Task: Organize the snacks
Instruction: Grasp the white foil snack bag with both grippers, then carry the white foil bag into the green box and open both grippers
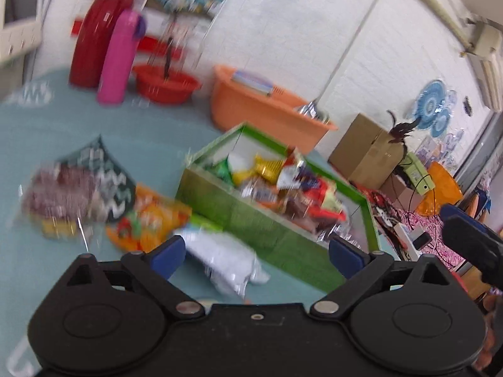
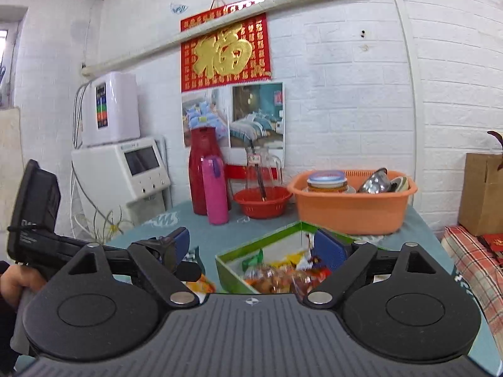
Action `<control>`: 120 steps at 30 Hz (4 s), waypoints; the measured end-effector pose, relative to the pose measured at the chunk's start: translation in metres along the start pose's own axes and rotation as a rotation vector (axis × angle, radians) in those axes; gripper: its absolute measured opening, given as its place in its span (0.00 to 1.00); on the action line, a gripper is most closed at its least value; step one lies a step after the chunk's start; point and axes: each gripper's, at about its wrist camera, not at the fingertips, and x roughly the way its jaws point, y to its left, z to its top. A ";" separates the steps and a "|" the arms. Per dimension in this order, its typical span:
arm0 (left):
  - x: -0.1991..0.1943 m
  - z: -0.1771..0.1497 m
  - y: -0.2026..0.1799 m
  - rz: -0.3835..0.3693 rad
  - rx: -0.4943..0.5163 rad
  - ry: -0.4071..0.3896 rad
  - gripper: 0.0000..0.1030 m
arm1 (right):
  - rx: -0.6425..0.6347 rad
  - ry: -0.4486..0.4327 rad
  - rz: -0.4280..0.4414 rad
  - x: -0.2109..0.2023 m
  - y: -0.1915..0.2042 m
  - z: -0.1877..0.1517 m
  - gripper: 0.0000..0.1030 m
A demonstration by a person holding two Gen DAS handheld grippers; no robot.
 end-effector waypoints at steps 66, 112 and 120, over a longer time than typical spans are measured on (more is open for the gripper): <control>-0.035 -0.052 0.047 -0.128 -0.112 0.081 1.00 | -0.052 0.322 0.234 0.050 0.026 -0.094 0.58; 0.069 0.074 -0.009 -0.214 0.039 -0.045 0.64 | 0.018 0.124 0.030 0.125 -0.039 -0.011 0.52; 0.094 0.078 0.011 -0.114 0.022 -0.013 1.00 | -0.096 0.173 -0.117 0.162 -0.040 -0.025 0.70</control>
